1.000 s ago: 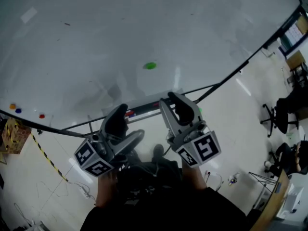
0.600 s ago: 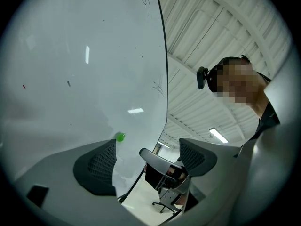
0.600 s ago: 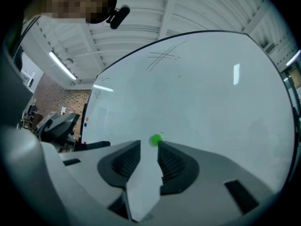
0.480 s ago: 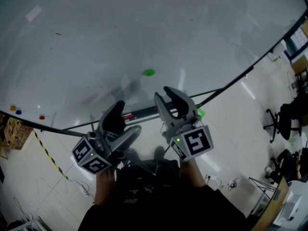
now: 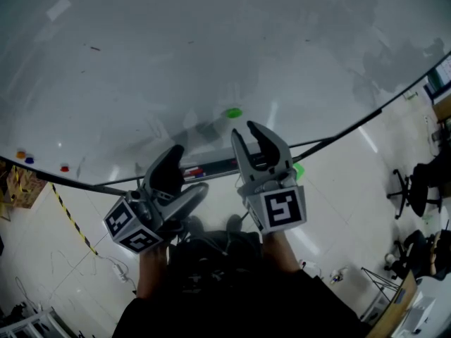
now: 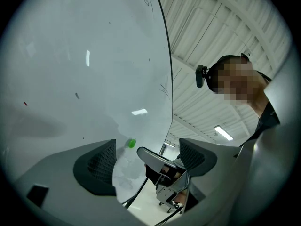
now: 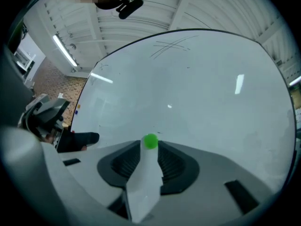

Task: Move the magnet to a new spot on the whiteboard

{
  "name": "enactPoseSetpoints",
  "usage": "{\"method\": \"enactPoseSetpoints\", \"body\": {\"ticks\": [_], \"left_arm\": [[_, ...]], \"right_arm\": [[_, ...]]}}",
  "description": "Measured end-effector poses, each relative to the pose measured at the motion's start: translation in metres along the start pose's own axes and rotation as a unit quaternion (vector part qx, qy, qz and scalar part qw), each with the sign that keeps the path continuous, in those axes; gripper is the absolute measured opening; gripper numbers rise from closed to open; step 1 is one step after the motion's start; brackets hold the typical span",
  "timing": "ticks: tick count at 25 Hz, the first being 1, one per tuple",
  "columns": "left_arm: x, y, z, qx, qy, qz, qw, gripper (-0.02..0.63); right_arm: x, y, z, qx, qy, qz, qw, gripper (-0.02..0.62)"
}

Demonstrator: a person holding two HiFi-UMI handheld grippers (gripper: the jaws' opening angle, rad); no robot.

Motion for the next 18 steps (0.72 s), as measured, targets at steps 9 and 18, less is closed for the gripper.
{"method": "enactPoseSetpoints", "body": {"ticks": [9, 18], "left_arm": [[0.01, -0.001, -0.002, 0.004, 0.0, -0.001, 1.0, 0.413], [0.014, -0.004, -0.003, 0.007, 0.006, -0.008, 0.9999, 0.413]], "right_arm": [[0.001, -0.001, -0.015, 0.008, 0.047, 0.054, 0.997, 0.158], [0.006, 0.0, -0.029, 0.006, 0.07, 0.075, 0.995, 0.16]]}}
Point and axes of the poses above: the fingertips, and each gripper's own axes: z backward along the fingers, x to its left, y out of its underside, the point moved 4 cm from there along z, backward along the fingers, and after that the axes turned 8 degrees about -z, right-handed, at the moved point
